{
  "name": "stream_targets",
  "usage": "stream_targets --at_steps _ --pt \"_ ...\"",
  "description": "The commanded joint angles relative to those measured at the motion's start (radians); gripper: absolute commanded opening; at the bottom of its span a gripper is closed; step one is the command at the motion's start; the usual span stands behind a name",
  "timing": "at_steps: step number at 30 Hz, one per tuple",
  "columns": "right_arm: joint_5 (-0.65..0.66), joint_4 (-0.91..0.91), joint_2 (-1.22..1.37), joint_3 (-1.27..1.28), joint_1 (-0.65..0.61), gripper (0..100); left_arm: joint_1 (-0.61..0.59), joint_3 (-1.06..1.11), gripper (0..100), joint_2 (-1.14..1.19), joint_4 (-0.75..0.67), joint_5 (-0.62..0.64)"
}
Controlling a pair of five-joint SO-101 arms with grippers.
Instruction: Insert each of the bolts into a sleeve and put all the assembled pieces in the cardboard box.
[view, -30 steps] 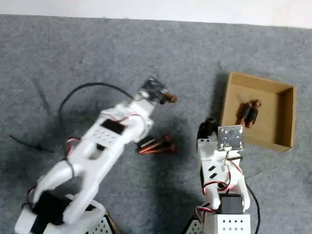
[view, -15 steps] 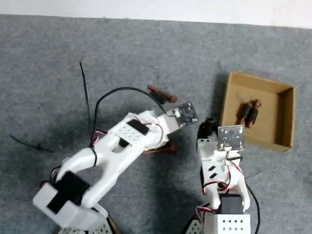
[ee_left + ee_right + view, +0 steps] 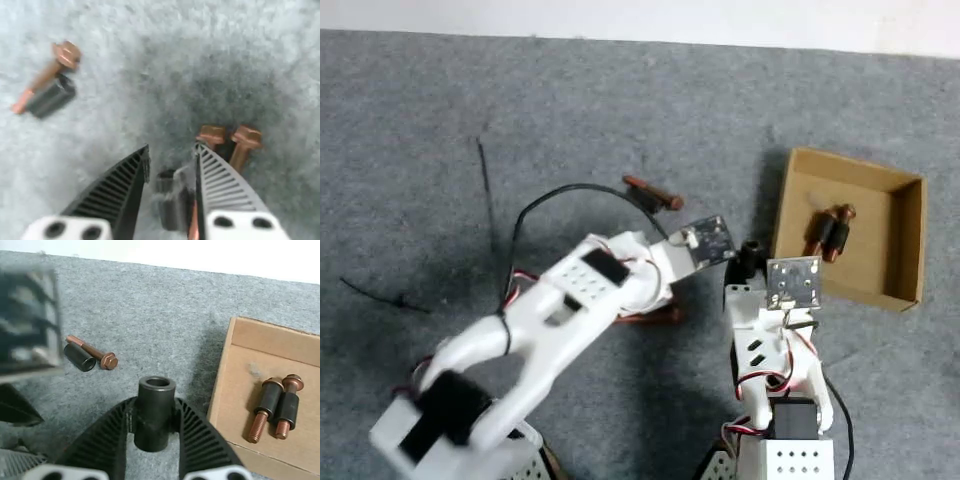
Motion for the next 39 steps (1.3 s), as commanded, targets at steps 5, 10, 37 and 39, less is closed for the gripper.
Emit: stream_targets --at_steps 5,10,37,39 --pt "0.008 -0.004 -0.021 0.113 0.007 0.5 0.079 0.136 15 -0.171 0.011 -0.078" --pt "0.008 -0.004 -0.021 0.113 0.007 0.5 0.068 0.105 15 -0.051 0.000 -0.078" --pt "0.008 -0.004 -0.021 0.113 0.007 0.6 0.065 -0.079 10 0.180 0.118 -0.080" --pt "0.008 -0.004 -0.021 0.113 0.007 0.6 0.065 -0.079 4 0.180 0.120 -0.080"
